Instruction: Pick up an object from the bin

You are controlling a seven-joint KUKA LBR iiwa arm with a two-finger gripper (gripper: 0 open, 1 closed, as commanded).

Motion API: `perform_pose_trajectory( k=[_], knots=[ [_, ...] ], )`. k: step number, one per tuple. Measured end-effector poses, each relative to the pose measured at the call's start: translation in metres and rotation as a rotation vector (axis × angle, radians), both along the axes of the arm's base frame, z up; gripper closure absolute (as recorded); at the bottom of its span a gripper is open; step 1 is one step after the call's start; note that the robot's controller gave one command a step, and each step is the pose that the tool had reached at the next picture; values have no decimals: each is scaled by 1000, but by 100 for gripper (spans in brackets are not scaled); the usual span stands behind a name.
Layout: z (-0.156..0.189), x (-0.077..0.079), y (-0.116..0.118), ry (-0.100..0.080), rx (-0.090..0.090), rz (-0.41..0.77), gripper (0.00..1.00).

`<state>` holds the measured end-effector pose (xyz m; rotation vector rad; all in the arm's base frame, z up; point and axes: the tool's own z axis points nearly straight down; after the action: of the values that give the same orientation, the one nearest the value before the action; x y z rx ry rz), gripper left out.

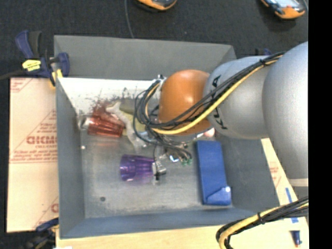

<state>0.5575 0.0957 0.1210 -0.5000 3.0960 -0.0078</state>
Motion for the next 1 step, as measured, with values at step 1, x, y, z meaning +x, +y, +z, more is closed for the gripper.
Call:
perform_pose_trajectory(
  k=[1],
  knots=[
    [-2,-12,22,-11,5,-183,0]
  ],
)
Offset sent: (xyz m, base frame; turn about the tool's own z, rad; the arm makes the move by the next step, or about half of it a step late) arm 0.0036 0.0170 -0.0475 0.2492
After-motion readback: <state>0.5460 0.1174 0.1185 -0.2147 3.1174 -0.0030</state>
